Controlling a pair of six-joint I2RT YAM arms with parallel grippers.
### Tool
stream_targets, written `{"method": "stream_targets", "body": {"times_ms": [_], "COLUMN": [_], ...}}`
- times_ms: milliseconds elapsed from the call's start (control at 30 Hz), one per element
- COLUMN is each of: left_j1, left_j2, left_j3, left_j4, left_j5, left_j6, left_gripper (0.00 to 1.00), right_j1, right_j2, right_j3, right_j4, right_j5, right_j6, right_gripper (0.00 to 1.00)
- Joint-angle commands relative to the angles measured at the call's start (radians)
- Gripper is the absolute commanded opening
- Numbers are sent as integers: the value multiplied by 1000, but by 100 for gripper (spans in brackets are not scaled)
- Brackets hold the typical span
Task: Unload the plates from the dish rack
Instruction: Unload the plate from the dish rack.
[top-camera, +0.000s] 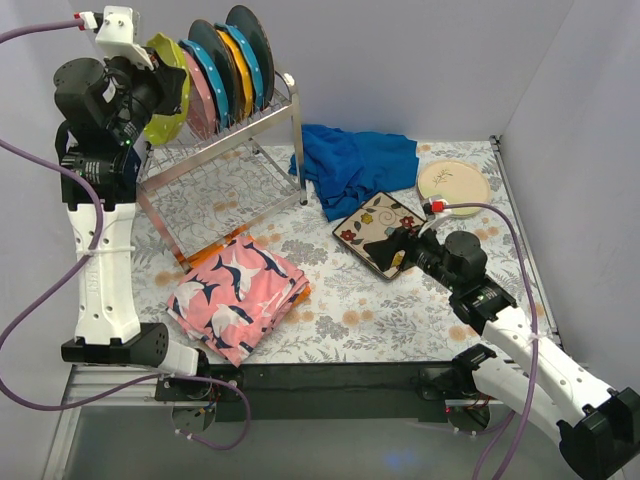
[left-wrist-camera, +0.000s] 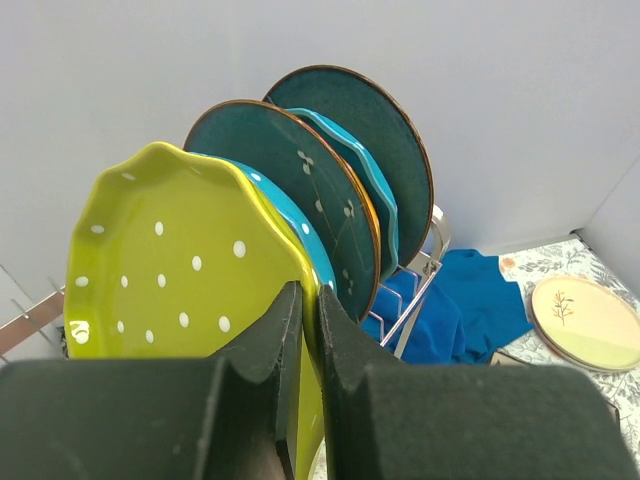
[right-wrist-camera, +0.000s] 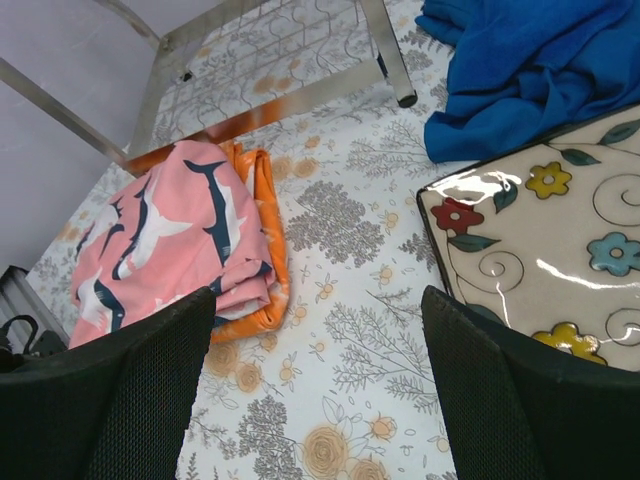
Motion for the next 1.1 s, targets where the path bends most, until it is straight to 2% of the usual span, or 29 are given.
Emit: {"method": "stream_targets", "body": {"times_ms": [0, 333, 800, 1067], "left_j1": [-2, -2, -2, -2], "left_j2": [-105, -153, -188, -279], "left_j3": [19, 39, 35, -91], "left_j4": [122, 59, -9, 9], "left_j5": [-26, -37, 66, 123], "left_j6": [58, 44, -11, -31], "left_gripper": [0, 0, 0, 0], "right_j1": [19, 48, 71, 97], "right_j2": [-7, 39, 32, 162], "right_j3": [87, 122, 159, 322], "right_j4": [22, 36, 33, 125], "right_j5": [-2, -28, -15, -32], "right_j6": [31, 86, 134, 278], "right_gripper": [88, 88, 87, 88]}}
